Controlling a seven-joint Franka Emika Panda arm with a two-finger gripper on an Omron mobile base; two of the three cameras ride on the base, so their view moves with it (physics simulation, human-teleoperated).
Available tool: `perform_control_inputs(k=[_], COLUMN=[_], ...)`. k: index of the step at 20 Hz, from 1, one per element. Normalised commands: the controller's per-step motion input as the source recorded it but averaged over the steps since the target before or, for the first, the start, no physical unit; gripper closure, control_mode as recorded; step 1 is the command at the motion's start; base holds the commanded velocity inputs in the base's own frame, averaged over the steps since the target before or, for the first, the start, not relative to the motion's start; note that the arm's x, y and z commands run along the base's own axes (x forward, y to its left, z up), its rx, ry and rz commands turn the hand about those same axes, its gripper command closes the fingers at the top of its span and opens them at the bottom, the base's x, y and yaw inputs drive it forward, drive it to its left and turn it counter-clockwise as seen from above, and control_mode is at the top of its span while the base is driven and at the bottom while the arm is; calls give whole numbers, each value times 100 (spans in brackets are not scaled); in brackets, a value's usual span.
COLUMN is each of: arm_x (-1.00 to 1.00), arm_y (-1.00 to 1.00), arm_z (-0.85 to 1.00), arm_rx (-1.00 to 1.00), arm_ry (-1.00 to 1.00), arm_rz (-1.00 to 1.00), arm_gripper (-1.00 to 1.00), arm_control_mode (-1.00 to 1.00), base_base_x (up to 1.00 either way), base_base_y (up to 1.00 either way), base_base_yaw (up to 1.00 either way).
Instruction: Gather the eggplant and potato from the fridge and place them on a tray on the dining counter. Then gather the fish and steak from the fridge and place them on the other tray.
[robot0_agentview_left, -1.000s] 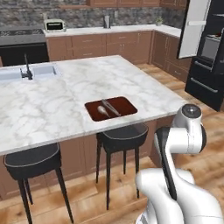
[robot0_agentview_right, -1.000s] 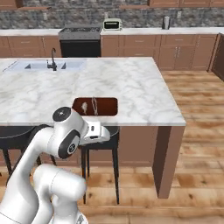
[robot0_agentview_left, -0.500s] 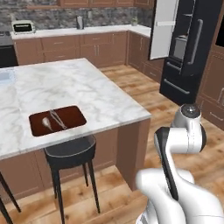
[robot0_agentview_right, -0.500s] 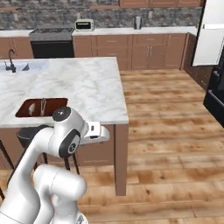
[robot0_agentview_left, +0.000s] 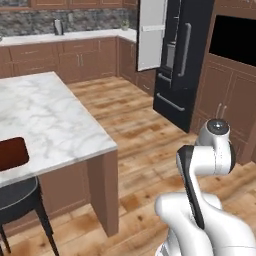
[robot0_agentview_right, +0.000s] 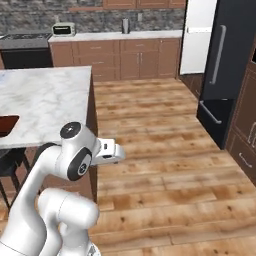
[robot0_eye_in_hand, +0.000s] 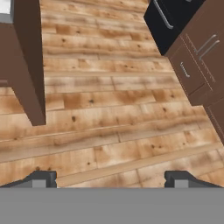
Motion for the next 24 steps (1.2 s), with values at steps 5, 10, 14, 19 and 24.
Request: perform_control_inputs(k=[5, 10, 14, 19, 24], arm_x=[0, 0, 0, 0, 0], arm_y=[0, 0, 0, 0, 0], arm_z=[0, 0, 0, 0, 0], arm_rx=[0, 0, 0, 0, 0], arm_ry=[0, 0, 0, 0, 0], arm_rz=[0, 0, 0, 0, 0], arm_gripper=[-100, -100, -100, -100, -100], arm_control_mode=[100, 100, 100, 100, 100], base_base_x=[47, 100, 100, 100, 100], base_base_y=[-100, -92, -36, 0, -1], base_base_yaw=[-10, 0, 19, 45, 37])
